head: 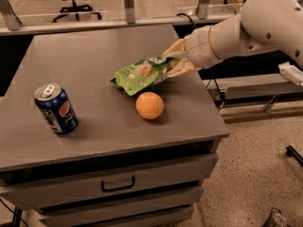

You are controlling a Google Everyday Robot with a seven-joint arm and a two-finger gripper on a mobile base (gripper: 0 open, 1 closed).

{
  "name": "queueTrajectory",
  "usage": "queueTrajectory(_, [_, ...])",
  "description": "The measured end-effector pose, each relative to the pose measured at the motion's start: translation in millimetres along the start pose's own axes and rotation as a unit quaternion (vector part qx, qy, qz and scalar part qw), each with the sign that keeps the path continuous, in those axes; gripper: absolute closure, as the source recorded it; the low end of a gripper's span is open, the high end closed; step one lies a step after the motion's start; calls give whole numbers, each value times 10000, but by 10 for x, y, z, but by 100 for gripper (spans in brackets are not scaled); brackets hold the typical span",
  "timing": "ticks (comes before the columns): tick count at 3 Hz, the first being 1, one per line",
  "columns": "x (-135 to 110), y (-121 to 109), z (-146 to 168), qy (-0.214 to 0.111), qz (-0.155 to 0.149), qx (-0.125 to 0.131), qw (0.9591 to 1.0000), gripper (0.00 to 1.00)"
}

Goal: Move green rice chip bag near orange

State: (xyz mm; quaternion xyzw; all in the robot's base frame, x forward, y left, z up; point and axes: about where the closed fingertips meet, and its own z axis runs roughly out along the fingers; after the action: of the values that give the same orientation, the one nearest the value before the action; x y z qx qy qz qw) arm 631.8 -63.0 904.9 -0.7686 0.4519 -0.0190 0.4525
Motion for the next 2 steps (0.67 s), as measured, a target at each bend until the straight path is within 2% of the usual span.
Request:
queueTrajectory(1, [-65, 31, 20, 13, 104, 91, 9999, 13])
queueTrajectory(2, [-75, 33, 38, 0, 93, 77, 9999, 0])
